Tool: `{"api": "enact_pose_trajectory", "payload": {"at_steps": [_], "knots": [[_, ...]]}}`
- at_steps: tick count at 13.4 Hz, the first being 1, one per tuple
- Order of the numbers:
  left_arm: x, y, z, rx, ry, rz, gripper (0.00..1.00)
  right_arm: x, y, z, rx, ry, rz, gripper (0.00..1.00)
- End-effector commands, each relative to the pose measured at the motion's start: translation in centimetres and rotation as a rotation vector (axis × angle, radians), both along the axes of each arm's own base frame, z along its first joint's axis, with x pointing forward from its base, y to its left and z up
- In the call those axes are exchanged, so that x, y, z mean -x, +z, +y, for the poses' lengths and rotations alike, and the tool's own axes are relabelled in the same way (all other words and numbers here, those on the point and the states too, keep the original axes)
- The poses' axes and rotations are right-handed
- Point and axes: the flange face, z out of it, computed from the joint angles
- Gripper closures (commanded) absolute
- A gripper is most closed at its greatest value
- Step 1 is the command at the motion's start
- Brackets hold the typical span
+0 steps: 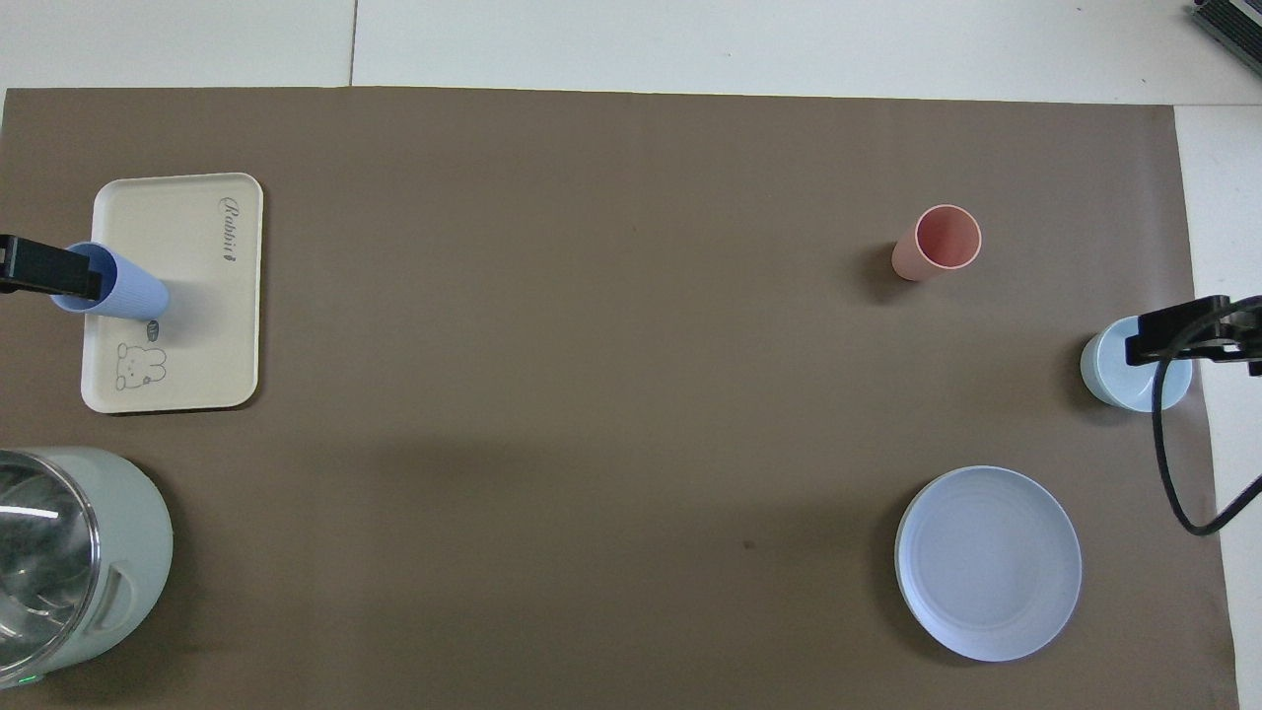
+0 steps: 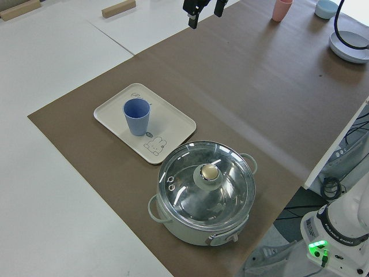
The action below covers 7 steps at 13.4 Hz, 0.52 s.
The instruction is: Place cup on tray
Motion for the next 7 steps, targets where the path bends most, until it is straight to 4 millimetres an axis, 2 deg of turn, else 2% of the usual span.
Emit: {"api": "enact_pose_trajectory", "payload": {"at_steps": [1,7], "knots": [[0.61,0.13,-0.07,0.009,-0.011,-0.003,0.0,0.14,-0.26,0.2,0.014,0.013,-0.009,0.0],[0.59,0.14,0.1,0.008,-0.011,-0.005,0.0,0.29,-0.25,0.28,0.014,0.005,-0.001,0.0]]}}
